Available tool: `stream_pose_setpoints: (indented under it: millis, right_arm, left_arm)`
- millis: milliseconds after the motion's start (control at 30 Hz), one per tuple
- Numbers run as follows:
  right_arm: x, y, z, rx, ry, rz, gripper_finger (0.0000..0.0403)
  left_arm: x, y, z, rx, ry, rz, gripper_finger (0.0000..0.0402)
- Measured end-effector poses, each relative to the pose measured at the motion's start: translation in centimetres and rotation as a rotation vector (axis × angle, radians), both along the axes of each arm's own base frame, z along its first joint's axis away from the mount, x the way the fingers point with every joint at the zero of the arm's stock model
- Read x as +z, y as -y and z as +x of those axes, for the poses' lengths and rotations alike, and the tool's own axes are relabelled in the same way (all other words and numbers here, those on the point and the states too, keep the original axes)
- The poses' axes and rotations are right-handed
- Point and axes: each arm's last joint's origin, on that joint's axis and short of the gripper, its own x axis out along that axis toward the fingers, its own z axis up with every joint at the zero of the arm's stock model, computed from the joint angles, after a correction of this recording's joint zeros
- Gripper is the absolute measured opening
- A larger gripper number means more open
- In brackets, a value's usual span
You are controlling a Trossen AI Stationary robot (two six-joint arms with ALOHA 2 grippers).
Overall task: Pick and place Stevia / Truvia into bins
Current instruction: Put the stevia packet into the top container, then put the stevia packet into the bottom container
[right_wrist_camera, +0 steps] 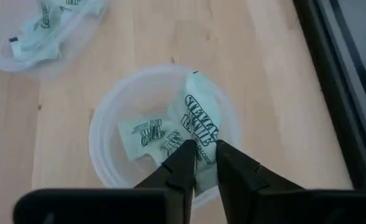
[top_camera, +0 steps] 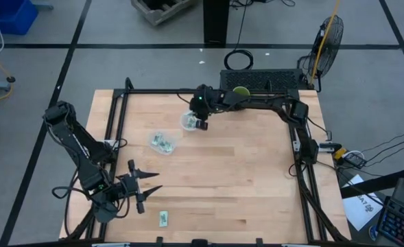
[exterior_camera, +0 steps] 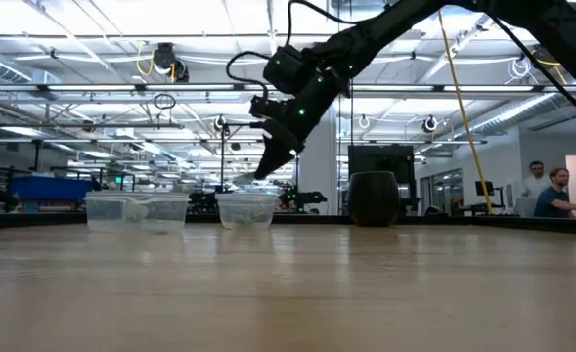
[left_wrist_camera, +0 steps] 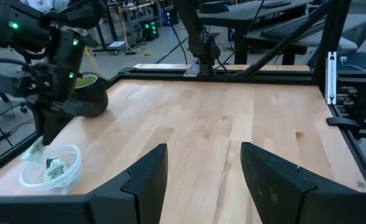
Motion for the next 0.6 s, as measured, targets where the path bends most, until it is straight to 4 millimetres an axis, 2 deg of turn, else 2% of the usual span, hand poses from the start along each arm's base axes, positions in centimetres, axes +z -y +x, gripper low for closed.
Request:
stream_pose_setpoints:
  millis: [233,433,533,600]
  right_arm:
    - [-1.4,-0.8,-0.2,0.019,-0.014,0.005,0.0135]
    - [-1.2,-1.6,0.2,0.041,0.001,-0.004,0.0207]
    - [-0.9,-2.9,0.3,0.094,0.003,0.043,0.0224]
    - [0.2,-4.4,0.4,0.156,0.046,0.106,0.0228]
  left_arm:
    - [-0.1,0.0,0.1,-0.022,-0.017,-0.044,0.0209]
    - [-0.3,-0.4,0.9,-0.053,-0.062,-0.104,0.0209]
    - [-0.5,-0.6,1.5,-0.052,-0.086,-0.13,0.0209]
    - [-0.8,-0.7,1.8,-0.061,-0.107,-0.135,0.021]
